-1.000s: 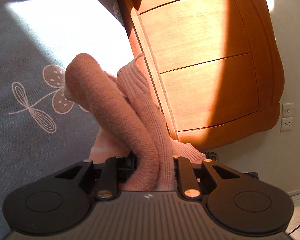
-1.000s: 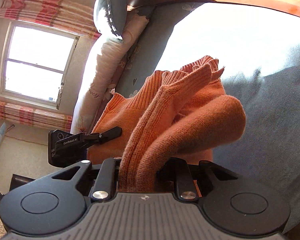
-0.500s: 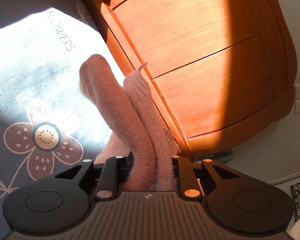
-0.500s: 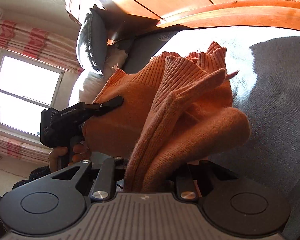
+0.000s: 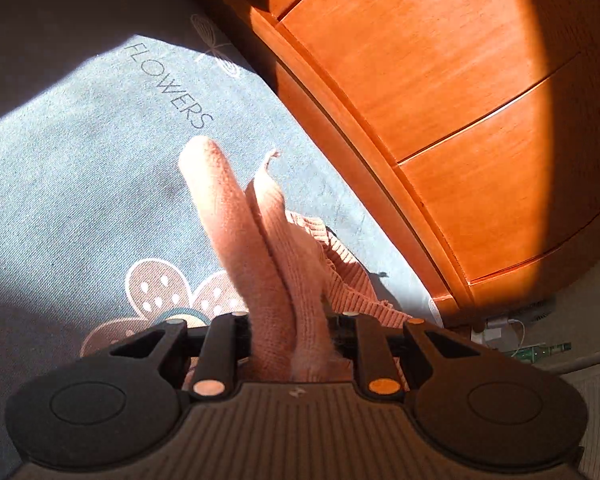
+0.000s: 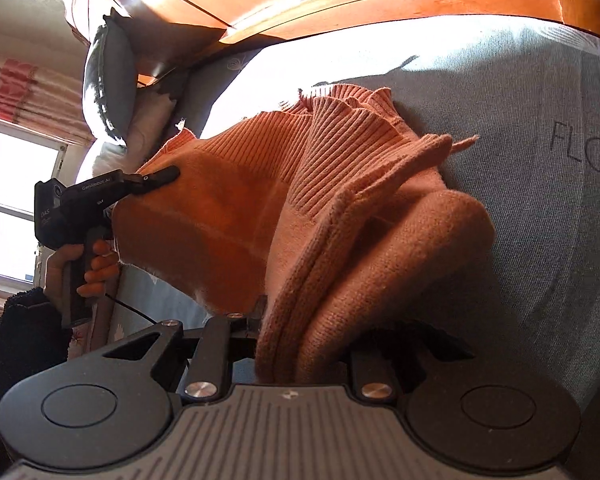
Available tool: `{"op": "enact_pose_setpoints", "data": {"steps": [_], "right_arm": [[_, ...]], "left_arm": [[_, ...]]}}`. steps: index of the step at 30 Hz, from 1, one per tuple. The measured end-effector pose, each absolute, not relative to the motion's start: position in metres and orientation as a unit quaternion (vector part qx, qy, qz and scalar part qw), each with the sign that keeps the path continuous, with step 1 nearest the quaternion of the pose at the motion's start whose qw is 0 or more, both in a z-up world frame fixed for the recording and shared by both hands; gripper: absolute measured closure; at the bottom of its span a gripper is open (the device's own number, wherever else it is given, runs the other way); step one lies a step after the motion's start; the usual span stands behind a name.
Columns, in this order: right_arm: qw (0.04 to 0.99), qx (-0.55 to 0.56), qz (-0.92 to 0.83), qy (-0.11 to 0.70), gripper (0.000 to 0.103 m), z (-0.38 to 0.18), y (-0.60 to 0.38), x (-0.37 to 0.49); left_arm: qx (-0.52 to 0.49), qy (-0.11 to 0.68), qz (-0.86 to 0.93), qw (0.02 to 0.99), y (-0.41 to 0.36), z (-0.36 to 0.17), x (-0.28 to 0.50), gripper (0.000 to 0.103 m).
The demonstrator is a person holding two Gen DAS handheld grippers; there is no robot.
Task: Fold clothes
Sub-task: 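Carry the held edge over the sweater body with both grippers, then lay the edge onto the sweater and open the left gripper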
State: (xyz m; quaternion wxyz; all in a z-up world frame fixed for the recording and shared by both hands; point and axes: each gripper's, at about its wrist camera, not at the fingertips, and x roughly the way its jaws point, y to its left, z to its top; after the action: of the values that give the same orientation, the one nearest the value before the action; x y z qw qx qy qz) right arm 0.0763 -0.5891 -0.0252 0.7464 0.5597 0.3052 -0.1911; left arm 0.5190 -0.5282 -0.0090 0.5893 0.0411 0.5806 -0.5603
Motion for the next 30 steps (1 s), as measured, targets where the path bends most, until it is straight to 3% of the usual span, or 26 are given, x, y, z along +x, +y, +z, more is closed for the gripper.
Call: {"op": "enact_pose_setpoints", "data": {"steps": [7,20,23,30], "right_arm": [[0.739,0.563,-0.200,0.311,0.080,-0.034,-0.590,0.069],[0.728,0.573,-0.211,0.311,0.076,-0.042,-0.591,0.065],[0.729,0.572,-0.211,0.312,0.076,-0.042,-0.591,0.066],[0.721,0.579,-0.219,0.311,0.070,-0.047,-0.592,0.062]], "left_arm": [[0.213,0.493,-0.542,0.646,-0.555,-0.009,0.501,0.083],[0.333,0.375,-0.476,0.722,-0.541,0.004,0.479,0.049],[0.337,0.361,-0.457,0.740,-0.526,0.019,0.488,0.045],[0.250,0.432,-0.482,0.720,-0.472,0.026,0.460,0.042]]}}
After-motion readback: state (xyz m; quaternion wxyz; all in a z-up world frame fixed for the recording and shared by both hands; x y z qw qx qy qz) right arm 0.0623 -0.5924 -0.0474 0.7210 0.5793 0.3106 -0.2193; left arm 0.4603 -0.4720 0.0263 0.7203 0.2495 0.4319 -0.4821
